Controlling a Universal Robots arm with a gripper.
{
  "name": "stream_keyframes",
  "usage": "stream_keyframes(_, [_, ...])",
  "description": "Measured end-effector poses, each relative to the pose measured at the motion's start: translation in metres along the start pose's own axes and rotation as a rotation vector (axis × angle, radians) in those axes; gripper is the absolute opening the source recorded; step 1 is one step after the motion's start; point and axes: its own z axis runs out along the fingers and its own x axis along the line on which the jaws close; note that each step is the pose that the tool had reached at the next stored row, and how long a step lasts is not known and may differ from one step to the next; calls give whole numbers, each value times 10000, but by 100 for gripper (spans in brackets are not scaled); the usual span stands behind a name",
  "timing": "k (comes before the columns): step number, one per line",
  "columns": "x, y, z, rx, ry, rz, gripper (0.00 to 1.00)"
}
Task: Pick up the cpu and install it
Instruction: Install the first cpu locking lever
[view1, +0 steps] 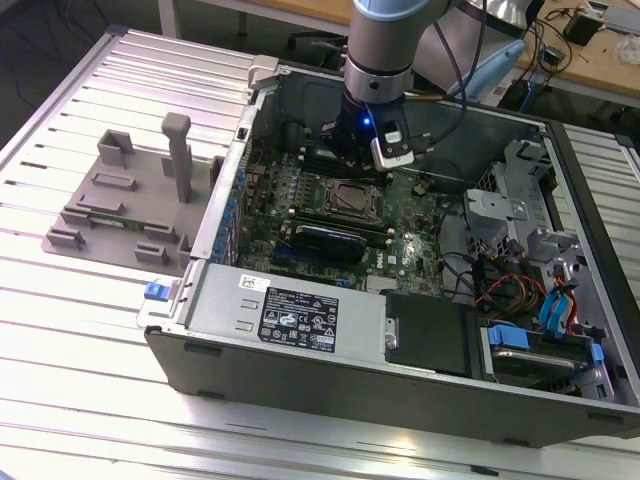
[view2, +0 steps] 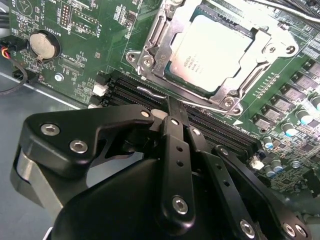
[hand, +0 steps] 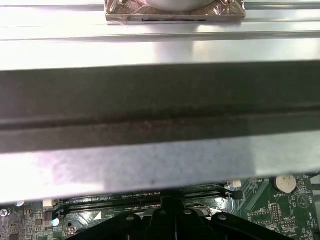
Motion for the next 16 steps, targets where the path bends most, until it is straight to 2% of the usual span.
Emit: stream_keyframes(16, [8,-14,81,262,-63,-37,11])
